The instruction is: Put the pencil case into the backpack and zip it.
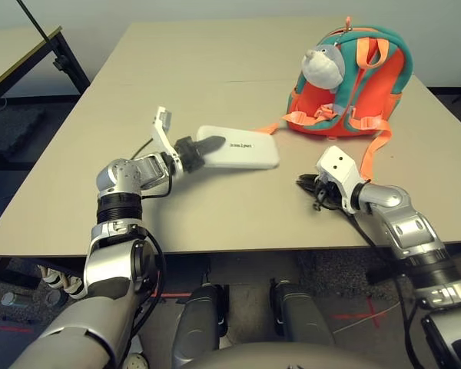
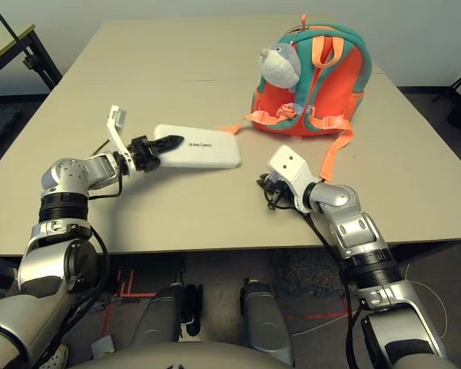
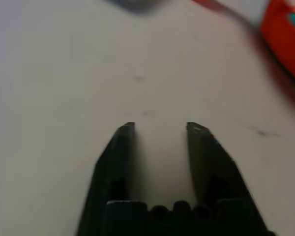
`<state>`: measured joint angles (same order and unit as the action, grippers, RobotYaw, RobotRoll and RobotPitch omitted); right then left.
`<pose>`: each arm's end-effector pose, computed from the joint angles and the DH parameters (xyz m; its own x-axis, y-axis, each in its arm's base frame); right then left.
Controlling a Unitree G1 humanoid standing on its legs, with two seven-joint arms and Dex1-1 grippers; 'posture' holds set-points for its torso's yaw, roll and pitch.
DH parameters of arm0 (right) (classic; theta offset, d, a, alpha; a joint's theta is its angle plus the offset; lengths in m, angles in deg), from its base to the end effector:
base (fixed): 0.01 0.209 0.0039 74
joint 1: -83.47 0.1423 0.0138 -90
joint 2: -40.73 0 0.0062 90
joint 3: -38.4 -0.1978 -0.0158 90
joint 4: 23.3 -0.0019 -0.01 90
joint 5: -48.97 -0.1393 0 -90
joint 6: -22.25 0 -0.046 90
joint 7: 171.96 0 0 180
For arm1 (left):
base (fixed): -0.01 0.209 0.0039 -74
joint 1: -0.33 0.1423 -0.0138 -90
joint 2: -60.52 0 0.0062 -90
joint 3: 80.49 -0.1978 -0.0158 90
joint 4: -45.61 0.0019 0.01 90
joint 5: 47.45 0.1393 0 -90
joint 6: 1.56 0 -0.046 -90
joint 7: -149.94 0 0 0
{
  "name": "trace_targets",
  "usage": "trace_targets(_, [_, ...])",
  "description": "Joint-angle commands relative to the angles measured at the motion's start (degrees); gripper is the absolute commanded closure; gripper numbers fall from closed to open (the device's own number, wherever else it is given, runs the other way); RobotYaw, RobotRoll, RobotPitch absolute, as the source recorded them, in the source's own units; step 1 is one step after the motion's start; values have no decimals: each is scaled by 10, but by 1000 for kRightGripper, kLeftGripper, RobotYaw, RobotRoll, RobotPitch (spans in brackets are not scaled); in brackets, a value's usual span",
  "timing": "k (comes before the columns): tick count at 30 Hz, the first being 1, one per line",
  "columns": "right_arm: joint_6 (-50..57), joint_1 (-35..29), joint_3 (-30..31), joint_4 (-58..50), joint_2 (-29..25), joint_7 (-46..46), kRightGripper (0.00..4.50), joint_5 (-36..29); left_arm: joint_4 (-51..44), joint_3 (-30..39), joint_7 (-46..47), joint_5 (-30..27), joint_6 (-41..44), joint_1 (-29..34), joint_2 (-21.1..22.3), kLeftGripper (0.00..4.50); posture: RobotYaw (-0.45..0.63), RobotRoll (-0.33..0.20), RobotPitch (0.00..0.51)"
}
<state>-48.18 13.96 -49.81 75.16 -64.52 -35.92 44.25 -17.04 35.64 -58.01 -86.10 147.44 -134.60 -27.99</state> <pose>0.2735 -0.2478 0.1022 0.7442 0.5477 -0.3824 -0.6534 0.7159 -0.2462 0.3281 0.2268 0.1383 0.7776 -0.6219 -0.0921 0.3621 0.5627 -0.7431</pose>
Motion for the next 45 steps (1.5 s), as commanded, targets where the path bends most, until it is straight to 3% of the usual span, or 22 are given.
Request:
trace_targets(1, [66, 17, -58, -8, -2, 10, 1061, -58, -43, 16, 14, -18, -25, -25, 7, 3245, -155, 0, 107])
trace_targets(4, [111, 29, -100, -19, 3, 28, 12, -97, -52, 17, 25, -13, -47, -29, 9, 3245, -155, 0, 107])
trace_targets(10, [173, 59, -179, -27, 22, 80, 0, -170, -47, 9, 45, 2, -103, -30, 8, 3245, -155, 0, 107])
trace_targets(17, [204, 104, -223, -27, 43, 145, 0, -216, -32, 2, 59, 7, -139, -36, 6, 3245, -155, 0, 107])
trace_targets(24, [131, 160, -204, 42, 59, 172, 0, -193, -23, -4, 67, 6, -158, -38, 6, 3245, -168, 0, 103])
trace_targets(35, [-52, 263, -169, 276, 83, 209, 0, -111, -29, -7, 77, 3, -166, -35, 5, 3245, -144, 0, 95])
trace_targets(40, [-90, 285, -165, 327, 92, 208, 0, -99, -37, -8, 80, 1, -166, -31, 2, 3245, -126, 0, 87])
trace_targets(43, [-102, 289, -164, 341, 91, 208, 629, -97, -39, -8, 81, 1, -167, -29, 1, 3245, -126, 0, 87])
trace_targets(45, [-106, 291, -163, 346, 89, 207, 1372, -96, -38, -8, 81, 2, -167, -29, 0, 3245, -129, 0, 87])
